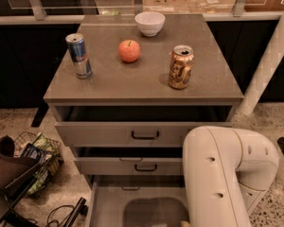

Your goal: Close bottom drawer

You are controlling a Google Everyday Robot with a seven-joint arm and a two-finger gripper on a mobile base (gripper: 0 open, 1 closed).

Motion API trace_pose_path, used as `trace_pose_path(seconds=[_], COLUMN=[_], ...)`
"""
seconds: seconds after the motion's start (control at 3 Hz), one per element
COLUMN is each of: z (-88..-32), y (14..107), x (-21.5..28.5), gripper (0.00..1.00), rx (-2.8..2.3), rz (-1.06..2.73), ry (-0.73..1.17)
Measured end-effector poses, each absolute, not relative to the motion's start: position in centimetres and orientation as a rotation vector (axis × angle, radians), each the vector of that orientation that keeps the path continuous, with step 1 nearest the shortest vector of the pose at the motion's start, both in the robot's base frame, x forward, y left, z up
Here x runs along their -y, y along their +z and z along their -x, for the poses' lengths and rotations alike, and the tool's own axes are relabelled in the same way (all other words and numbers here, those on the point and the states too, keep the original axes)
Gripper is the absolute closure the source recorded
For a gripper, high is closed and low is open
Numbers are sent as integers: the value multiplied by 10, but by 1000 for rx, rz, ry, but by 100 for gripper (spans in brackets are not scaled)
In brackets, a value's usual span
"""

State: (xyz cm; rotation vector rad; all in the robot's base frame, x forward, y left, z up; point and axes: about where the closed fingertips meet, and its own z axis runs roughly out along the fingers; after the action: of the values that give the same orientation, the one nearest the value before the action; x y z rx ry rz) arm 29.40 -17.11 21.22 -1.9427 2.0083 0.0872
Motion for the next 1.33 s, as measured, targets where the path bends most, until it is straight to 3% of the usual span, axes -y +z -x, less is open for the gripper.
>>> trace_pose_path(seconds=[1.0,1.33], z=[-304,-303], y=[171,152], x=[131,132], gripper=[0,7], rx=[-1924,-1925], rz=[1975,1979], ry=[55,23])
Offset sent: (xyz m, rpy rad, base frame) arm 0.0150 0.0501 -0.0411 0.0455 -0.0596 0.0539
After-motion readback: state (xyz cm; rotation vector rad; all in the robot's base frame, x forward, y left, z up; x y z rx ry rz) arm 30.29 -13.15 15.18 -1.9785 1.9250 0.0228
